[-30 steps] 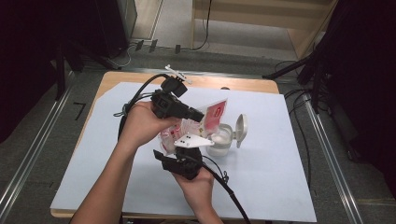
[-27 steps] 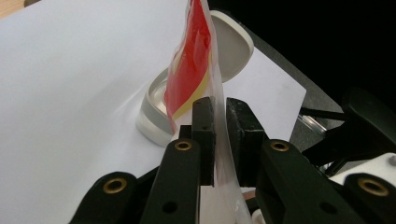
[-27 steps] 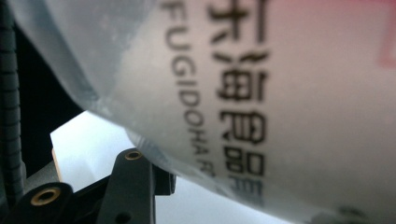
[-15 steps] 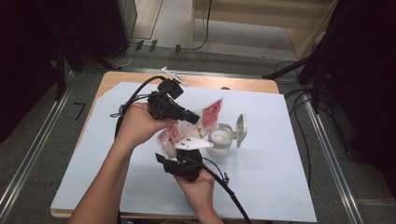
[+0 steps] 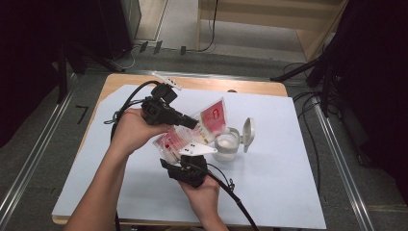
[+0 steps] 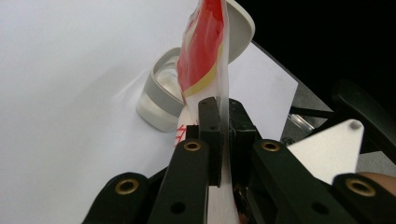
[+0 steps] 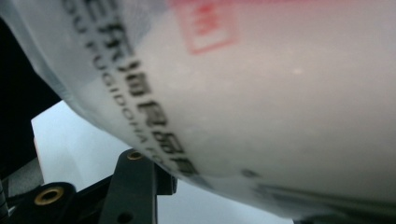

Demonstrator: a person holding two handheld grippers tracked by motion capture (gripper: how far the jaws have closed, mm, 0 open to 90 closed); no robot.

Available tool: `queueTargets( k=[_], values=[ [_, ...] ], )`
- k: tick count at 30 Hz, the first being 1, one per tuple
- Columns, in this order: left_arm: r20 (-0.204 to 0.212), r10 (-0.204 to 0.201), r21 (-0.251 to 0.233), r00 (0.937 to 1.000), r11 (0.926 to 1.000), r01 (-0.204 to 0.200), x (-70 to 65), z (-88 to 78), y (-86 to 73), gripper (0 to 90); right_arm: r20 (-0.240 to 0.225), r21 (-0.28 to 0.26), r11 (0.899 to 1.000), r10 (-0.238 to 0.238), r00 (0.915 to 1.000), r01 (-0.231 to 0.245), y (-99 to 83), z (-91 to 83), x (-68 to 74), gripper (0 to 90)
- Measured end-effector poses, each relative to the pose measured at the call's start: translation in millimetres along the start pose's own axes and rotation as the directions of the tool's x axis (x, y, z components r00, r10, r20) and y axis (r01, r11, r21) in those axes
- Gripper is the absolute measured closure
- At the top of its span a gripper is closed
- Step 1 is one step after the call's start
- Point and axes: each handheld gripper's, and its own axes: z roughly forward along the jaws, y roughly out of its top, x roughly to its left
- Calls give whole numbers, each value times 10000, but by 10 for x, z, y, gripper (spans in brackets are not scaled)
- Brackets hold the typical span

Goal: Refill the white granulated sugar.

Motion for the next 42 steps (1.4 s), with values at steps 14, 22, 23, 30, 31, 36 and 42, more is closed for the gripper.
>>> queueTargets(
  k=[14,22,23,30,31,36,42],
  values=[
    [-181,121,-232,9998,9997,-125,48,-108,-79,890,462,-365,9985,424,9980,-407,-13,-77,-132,567],
    [-172,460,-191,9988,9987,-463,60,-136,-112,890,694,-330,9973,677,9953,-655,-35,-132,-264,573],
    [-158,451,-206,9989,9988,-455,62,-143,-117,890,652,-405,9960,821,9945,-795,-39,-157,-305,575],
    [6,503,-310,9987,9983,-502,75,-193,-187,891,841,-522,9931,1093,9904,-1052,-36,-250,-416,579],
    [72,502,-345,9987,9982,-499,79,-190,-191,893,930,-484,9940,1024,9904,-982,-32,-257,-417,580],
    [67,631,-459,9980,9970,-627,70,-178,-184,897,1030,-67,9987,516,9933,-512,-6,-238,-362,579],
    [-133,748,-647,9971,9950,-755,23,-233,-164,900,703,299,9991,274,9971,-296,47,-204,-318,575]
  ],
)
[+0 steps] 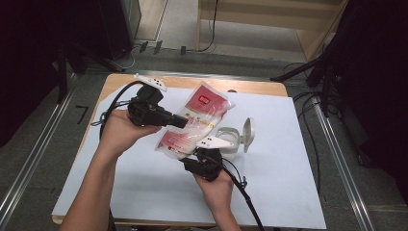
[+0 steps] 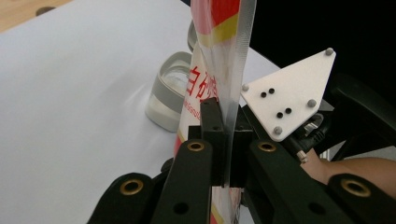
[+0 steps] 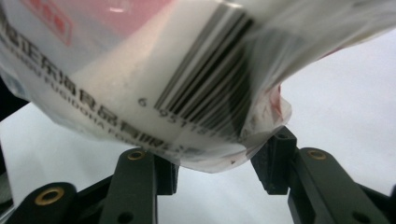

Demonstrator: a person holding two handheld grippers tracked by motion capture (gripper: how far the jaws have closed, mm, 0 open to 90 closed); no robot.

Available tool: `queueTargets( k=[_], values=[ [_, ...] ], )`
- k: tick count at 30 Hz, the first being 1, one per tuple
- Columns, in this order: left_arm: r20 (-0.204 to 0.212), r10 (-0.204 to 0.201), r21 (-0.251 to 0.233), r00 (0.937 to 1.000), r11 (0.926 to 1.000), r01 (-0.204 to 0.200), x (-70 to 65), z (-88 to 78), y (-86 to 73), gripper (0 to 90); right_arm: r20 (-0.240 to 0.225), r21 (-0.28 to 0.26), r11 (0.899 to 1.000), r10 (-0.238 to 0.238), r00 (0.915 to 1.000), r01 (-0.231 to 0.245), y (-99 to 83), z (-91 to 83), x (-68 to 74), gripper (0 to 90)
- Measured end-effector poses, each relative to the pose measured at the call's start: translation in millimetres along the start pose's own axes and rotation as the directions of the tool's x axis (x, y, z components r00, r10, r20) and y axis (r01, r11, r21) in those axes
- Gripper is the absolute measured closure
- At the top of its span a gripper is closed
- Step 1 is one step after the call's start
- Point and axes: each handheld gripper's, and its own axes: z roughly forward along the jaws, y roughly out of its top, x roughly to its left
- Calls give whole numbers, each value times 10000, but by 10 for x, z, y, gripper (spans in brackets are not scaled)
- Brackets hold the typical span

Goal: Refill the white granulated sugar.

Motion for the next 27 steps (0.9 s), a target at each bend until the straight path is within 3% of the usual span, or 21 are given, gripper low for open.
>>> queueTargets(
  k=[9,12,15,21,27],
  values=[
    [69,-226,-890,9997,9958,232,-10,-163,11,900,-458,-88,10000,-49,9989,45,27,-4,-16,579],
    [-273,-120,-1040,9996,9945,91,-3,-249,8,900,-536,15,10000,-60,9985,61,11,22,-32,580],
    [-657,-260,-1182,9975,9928,181,48,-306,-15,900,-732,121,9999,-17,9973,26,5,26,-51,581],
    [-1285,-645,-1121,9896,9924,501,222,-280,-63,900,-1422,74,9999,90,9898,-80,56,-43,-132,567],
    [-1357,-782,-537,9877,9960,715,422,-128,-109,900,-1787,349,9984,-376,9832,445,90,-93,-223,568]
  ],
)
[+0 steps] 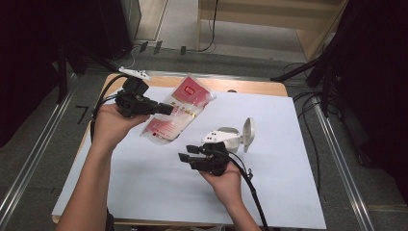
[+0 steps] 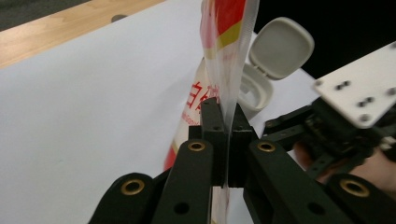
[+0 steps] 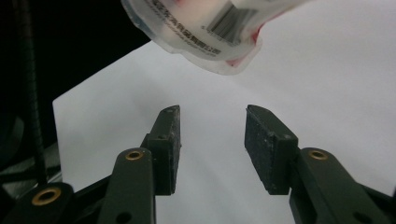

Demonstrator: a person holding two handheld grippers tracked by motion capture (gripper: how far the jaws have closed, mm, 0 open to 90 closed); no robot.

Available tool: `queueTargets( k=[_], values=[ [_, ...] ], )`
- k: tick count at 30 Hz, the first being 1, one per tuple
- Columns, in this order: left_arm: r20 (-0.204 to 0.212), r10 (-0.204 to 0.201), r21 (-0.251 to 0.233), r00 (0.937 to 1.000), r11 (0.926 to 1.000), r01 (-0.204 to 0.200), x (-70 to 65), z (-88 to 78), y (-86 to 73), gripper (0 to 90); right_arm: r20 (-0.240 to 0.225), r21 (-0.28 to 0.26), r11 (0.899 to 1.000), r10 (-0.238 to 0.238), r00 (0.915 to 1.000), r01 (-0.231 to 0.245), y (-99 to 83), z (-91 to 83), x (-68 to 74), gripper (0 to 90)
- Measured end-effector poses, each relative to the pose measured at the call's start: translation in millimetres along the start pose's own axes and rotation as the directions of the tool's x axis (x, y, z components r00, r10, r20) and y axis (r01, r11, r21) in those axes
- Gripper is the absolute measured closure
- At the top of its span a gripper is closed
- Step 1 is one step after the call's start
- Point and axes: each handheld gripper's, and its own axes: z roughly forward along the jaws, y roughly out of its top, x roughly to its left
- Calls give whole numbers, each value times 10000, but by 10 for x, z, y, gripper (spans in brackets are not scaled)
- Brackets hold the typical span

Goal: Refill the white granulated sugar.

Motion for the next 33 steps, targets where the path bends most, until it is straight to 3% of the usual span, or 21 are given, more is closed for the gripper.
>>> queueTargets(
  k=[4,11,19,24,26,28,33],
  values=[
    [-105,-92,28,9999,10000,92,112,106,-7,900,-99,244,9982,-542,9985,544,-28,-27,-37,568],
    [-251,-465,-233,9986,9987,459,297,294,-74,900,-489,301,9960,-824,9954,839,-73,-130,-129,559],
    [-568,-467,-163,9973,9988,458,364,512,-80,900,-705,253,9983,-512,9962,531,-94,-346,-266,555],
    [-532,-514,-264,9973,9984,501,388,649,-77,900,-318,197,9924,-1209,9922,1215,-134,-579,-310,554],
    [-601,-674,-325,9959,9973,655,396,696,-87,900,-226,240,9920,-1236,9921,1241,-154,-623,-331,555],
    [-868,-586,-372,9945,9978,555,381,733,-97,900,-274,261,9932,-1126,9933,1133,-188,-669,-354,555],
    [-1028,-546,-2,9932,9985,549,404,815,-144,900,-139,84,9950,-989,9950,990,-295,-777,-407,559]
  ],
)
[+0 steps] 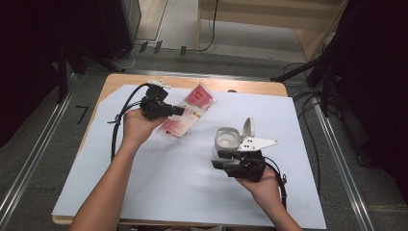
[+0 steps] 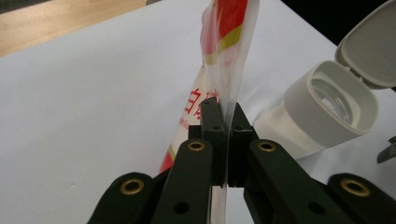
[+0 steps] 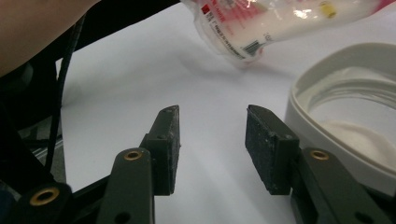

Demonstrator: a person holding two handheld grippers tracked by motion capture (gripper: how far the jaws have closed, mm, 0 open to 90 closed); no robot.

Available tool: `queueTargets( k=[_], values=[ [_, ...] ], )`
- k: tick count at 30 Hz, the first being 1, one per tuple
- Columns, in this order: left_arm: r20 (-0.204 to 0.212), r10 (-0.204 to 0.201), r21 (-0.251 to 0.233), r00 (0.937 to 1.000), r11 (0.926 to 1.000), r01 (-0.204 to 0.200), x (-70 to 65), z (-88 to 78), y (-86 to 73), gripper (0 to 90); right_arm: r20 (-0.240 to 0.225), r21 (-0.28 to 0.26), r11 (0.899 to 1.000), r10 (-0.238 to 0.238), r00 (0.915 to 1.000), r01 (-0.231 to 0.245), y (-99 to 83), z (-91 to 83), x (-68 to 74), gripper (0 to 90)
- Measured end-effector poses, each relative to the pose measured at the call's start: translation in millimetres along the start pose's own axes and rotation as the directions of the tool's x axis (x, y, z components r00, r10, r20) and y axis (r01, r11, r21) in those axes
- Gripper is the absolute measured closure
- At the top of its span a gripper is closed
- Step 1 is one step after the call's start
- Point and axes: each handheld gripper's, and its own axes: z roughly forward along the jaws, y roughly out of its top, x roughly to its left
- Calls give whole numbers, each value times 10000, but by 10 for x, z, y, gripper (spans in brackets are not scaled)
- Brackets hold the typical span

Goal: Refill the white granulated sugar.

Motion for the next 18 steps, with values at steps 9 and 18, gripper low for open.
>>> queueTargets(
  k=[9,18],
  values=[
    [443,-35,-244,9990,9997,46,76,-53,-103,900,210,-196,9997,167,9996,-162,-19,-102,-6,561],
    [613,-135,-162,9980,9998,146,140,-167,-223,896,460,-127,9998,183,9988,-177,-87,-178,15,560]
  ],
)
